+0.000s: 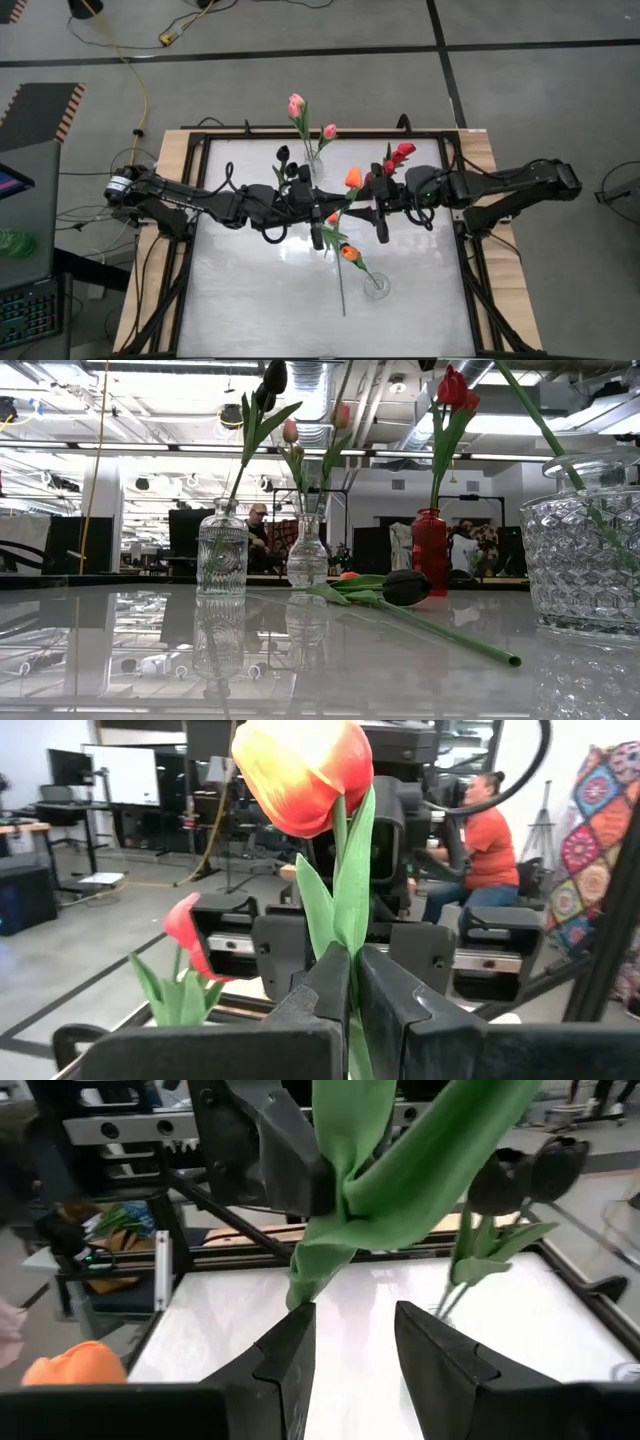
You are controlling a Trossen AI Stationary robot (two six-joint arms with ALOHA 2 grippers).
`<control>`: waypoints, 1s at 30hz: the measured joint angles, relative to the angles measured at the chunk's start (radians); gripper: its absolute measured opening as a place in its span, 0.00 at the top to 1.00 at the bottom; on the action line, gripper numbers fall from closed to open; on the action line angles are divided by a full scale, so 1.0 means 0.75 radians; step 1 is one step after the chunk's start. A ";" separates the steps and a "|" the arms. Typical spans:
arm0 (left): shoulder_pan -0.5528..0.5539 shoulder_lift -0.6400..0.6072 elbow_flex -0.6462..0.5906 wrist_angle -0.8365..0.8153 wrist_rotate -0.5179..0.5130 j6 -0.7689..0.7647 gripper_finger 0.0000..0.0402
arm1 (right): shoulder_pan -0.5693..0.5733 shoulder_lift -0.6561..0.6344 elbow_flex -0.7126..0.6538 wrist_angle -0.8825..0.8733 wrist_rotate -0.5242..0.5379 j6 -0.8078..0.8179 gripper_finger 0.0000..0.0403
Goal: Sort flowers into vase by color
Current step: Put the orange tulip into the bottom transparent vase
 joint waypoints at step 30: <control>0.001 0.000 -0.001 -0.011 0.050 -0.002 1.00 | 0.001 -0.001 0.000 0.048 -0.022 0.002 0.59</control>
